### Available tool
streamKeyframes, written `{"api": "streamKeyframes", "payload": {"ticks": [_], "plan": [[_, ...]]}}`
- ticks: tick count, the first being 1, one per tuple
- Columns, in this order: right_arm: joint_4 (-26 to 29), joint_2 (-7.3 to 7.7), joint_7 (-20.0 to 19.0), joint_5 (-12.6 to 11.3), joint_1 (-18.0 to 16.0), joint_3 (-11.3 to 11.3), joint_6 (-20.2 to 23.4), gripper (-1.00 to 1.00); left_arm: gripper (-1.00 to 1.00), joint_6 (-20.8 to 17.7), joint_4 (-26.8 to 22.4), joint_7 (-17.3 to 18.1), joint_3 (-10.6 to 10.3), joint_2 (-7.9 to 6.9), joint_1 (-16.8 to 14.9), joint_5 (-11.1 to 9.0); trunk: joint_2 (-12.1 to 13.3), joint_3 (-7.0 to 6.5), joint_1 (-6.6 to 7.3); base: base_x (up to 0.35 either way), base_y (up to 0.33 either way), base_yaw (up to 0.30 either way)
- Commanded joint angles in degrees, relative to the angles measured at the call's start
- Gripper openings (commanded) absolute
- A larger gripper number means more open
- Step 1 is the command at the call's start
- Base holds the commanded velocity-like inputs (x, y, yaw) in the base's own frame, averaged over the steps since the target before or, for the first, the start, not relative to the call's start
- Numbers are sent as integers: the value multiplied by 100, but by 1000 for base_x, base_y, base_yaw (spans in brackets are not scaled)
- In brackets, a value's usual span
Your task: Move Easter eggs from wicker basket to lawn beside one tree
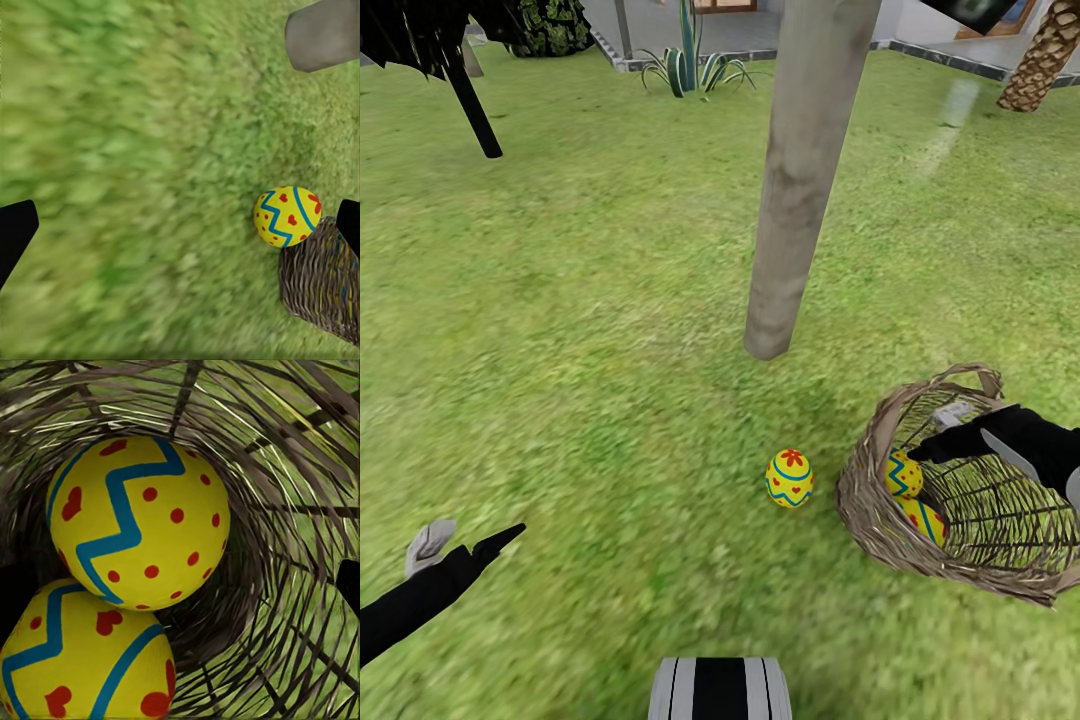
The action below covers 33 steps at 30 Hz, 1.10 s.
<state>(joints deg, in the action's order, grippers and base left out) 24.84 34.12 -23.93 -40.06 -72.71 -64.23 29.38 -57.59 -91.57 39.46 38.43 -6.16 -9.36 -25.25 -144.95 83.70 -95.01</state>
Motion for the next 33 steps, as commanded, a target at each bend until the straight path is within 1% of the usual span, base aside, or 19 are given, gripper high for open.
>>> {"api": "streamKeyframes", "payload": {"ticks": [1, 5, 8, 11, 12, 16, 23, 27, 31, 33], "plan": [[11, 6, -176, -5, -8, -114, 19, 100, 100, -24, -1, 35, 7, 0, -4, 20, -2, 4, 1, 0, 0, 0], [12, 7, -495, 17, -8, -267, 8, 100, 100, -24, -1, 35, 6, 0, -4, 20, -2, 4, 1, 0, 0, 0], [12, 13, -530, 22, -8, -279, 1, 100, 100, -24, -1, 35, 6, 1, -4, 20, -2, 4, 1, 0, 0, 0], [12, 15, -535, 26, -9, -282, -23, 100, 100, -24, -1, 38, 6, 6, -4, 20, -2, 4, 1, 0, 0, 0], [9, 15, -534, 25, -7, -281, -149, 100, 100, -24, -1, 42, 2, 8, -4, 20, -2, 4, 1, 0, 0, 0], [-19, 15, -528, 21, -6, -283, -429, 100, 100, -24, -1, 43, -9, 9, -4, 20, -2, 4, 1, 0, 0, 0], [-46, 22, -506, 24, -8, -283, -518, 100, 100, -18, -1, 44, -19, 12, -4, 20, -2, 4, 1, 0, 0, 0], [-98, 24, -494, 18, -7, -283, -763, 100, 100, -16, -1, 44, -20, 9, -4, 20, -2, 4, 1, 0, 0, 0], [-205, 24, -490, 16, -6, -289, -858, 100, 100, -9, -1, 44, -25, 14, -4, 20, -2, 4, 1, 0, 0, 0], [-218, 21, -490, 16, -6, -290, -874, 100, 100, -7, -1, 38, -28, 14, -4, 20, -4, 48, -4, 0, 0, 0]]}}
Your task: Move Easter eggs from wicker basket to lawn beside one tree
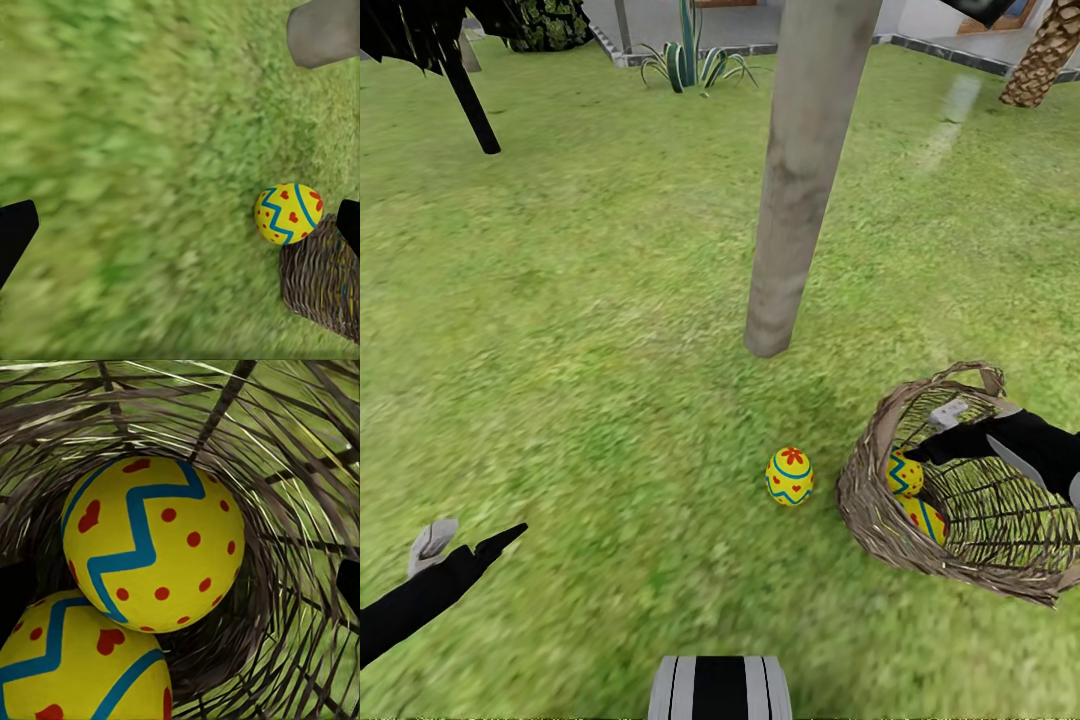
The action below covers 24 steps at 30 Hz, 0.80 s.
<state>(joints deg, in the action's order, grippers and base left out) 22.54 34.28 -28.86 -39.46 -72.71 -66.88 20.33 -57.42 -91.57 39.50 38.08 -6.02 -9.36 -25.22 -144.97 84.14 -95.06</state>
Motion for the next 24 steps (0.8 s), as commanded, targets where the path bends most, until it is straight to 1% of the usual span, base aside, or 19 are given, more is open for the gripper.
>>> {"api": "streamKeyframes", "payload": {"ticks": [1, 23, 24], "plan": [[9, 3, 3, -44, -7, -25, 28, 100, 100, -24, -1, 33, 7, 0, -4, 17, -3, 27, -1, 0, 0, 0], [36, 2, -8, -36, -8, -18, 23, 100, 100, -16, -1, 49, 11, 3, -4, 17, -33, 514, -58, 0, 0, 0], [49, 1, -6, -36, -7, -16, 23, 100, 100, -15, -1, 49, 12, 4, -4, 17, -33, 514, -58, 0, 0, 0]]}}
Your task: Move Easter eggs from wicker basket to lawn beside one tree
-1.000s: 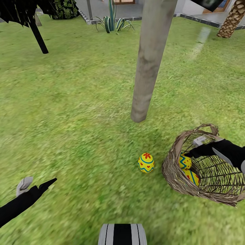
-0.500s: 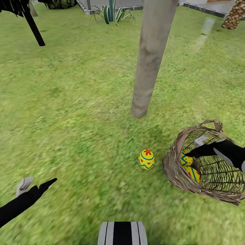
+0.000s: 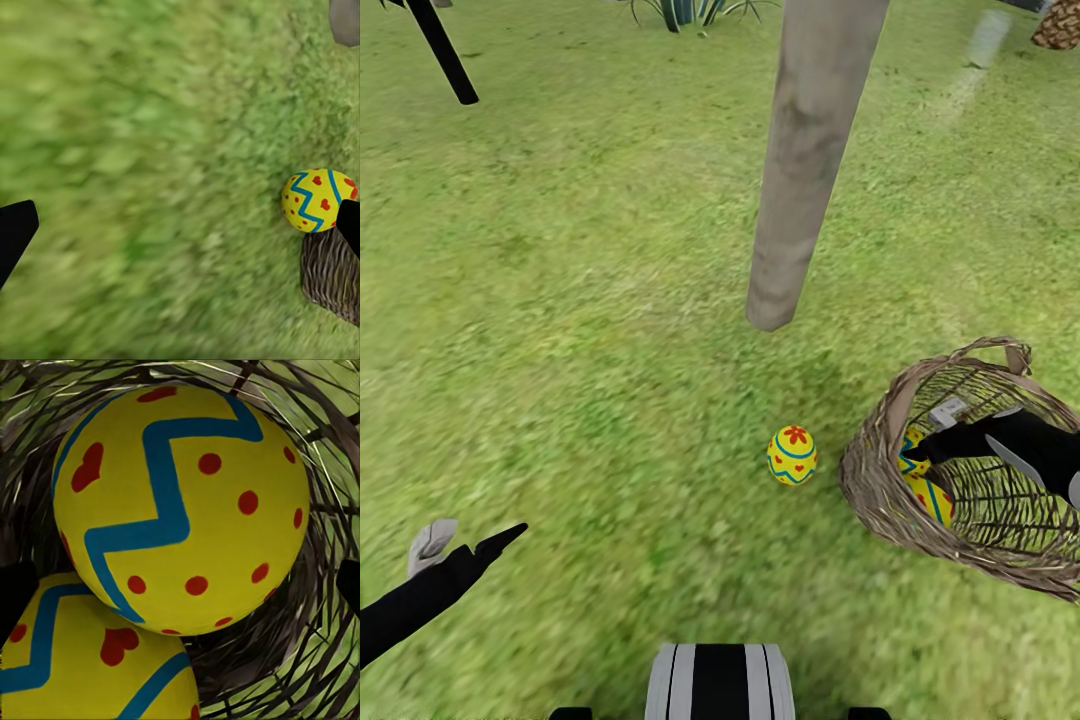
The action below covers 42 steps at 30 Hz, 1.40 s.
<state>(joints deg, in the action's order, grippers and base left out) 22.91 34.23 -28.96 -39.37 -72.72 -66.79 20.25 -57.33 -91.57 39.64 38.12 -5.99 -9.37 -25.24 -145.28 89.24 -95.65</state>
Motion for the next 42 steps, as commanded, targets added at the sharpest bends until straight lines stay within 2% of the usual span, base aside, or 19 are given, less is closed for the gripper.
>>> {"api": "streamKeyframes", "payload": {"ticks": [1, 7, 16, 25, 30, 39, 42], "plan": [[16, 5, 6, -44, -6, -20, 31, 100, 100, -24, -1, 34, 6, 1, -4, 19, -2, 4, 1, 0, 0, 0], [20, 5, 22, -44, -7, 17, -25, 100, 100, -24, -1, 35, 3, 5, -4, 19, -2, 4, 1, 0, 0, 0], [9, 5, 48, -44, -6, 3, -498, 100, 100, -24, -1, 35, 2, 10, -4, 19, -2, 4, 1, 0, 0, 0], [-1, -3, 59, -44, -6, 8, -540, 100, 100, -24, -1, 35, 2, 10, -4, 19, -2, 4, 1, 0, 0, 0], [19, -4, 247, -45, -6, 8, -556, 100, 100, -24, -1, 33, 4, 11, -4, 19, -2, 4, 1, 0, 0, 0], [20, -4, 259, -51, -6, 10, -557, 100, 100, -16, -1, 34, 3, 18, -4, 19, -14, 203, -22, 0, 0, 0], [26, -4, 260, -52, -6, 23, -559, 100, 100, -15, -1, 36, -3, 18, -4, 19, -14, 203, -22, 0, 0, 0]]}}
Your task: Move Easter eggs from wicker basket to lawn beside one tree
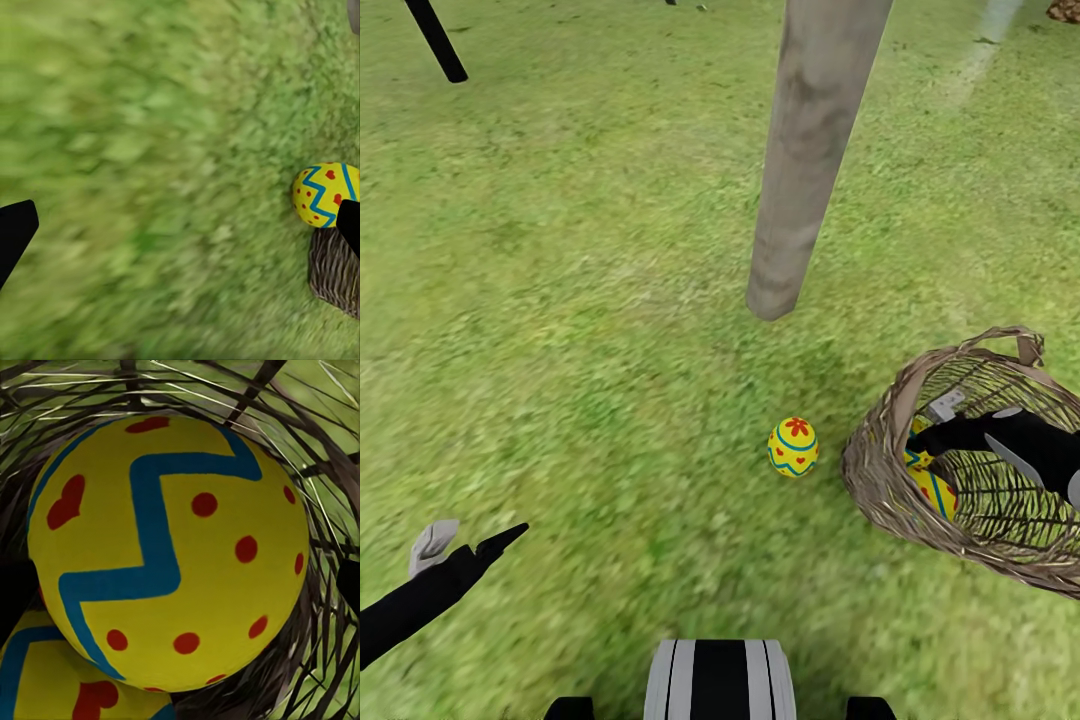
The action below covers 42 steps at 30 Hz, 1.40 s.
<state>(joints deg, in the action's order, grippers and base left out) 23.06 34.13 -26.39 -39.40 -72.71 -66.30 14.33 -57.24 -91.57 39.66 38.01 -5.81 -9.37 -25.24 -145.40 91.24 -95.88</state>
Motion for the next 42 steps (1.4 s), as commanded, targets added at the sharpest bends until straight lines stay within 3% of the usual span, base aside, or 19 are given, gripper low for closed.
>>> {"api": "streamKeyframes", "payload": {"ticks": [1, 9, 42], "plan": [[12, 6, 2, -50, -6, -21, 21, 100, 100, -24, -1, 35, 10, 1, -4, 19, -1, 4, 1, 0, 0, 0], [14, 6, 1, -50, -6, -15, -152, 100, 100, -24, -1, 41, 22, 1, -4, 19, -1, 4, 1, 0, 0, 0], [310, 14, -7, -42, -15, 3, -114, 100, 100, -30, -1, 41, 40, -17, -4, 19, -3, 26, -2, 0, 0, 0]]}}
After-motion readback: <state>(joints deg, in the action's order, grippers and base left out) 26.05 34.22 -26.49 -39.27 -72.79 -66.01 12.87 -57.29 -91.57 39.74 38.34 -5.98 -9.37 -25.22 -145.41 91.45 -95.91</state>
